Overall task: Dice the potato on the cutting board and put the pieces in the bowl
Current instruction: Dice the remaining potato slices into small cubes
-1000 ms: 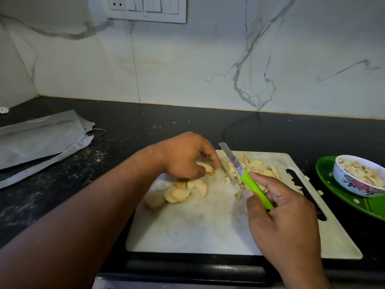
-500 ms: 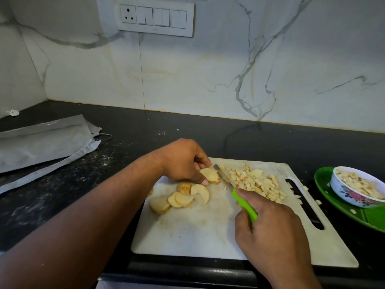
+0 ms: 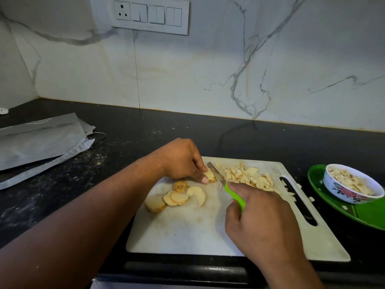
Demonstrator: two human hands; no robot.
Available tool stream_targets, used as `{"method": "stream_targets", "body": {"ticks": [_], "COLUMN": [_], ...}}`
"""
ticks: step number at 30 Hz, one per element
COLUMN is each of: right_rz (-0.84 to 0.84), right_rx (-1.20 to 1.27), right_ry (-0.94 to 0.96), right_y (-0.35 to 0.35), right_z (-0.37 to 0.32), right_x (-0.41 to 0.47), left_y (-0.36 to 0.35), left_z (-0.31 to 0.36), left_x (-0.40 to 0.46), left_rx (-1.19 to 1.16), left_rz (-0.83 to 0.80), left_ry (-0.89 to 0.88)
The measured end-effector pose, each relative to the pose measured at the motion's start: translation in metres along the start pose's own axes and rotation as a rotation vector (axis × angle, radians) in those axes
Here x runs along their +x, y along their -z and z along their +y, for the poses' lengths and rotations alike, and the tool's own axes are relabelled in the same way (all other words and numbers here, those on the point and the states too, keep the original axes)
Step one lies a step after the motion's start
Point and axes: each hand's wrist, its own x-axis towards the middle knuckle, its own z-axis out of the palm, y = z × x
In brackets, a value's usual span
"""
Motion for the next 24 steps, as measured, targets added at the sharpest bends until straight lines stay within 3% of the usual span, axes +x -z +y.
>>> {"method": "stream_targets", "body": {"ticks": [9,19,24], "right_rz": [0.062,-0.100,-0.083], "right_rx": [-0.074,-0.091,-0.105], "right_ry": [0.061,0.083,0.071], "right_y": [0.002,0.027,0.045], "right_z": [-0.009,-0.007,-0.005], "right_x": [0.008,-0.028,-0.036], "left_y": [-0.002,-0.004,-0.003], "left_z": [0.008,0.011,0.008], "left_x": [0.003,0.000,-0.003], "left_rx": [0.029,0.018,0.002], "left_rz": [-0.034,-0.002,0.016], "left_ry": [0.032,0.032,0.027]}}
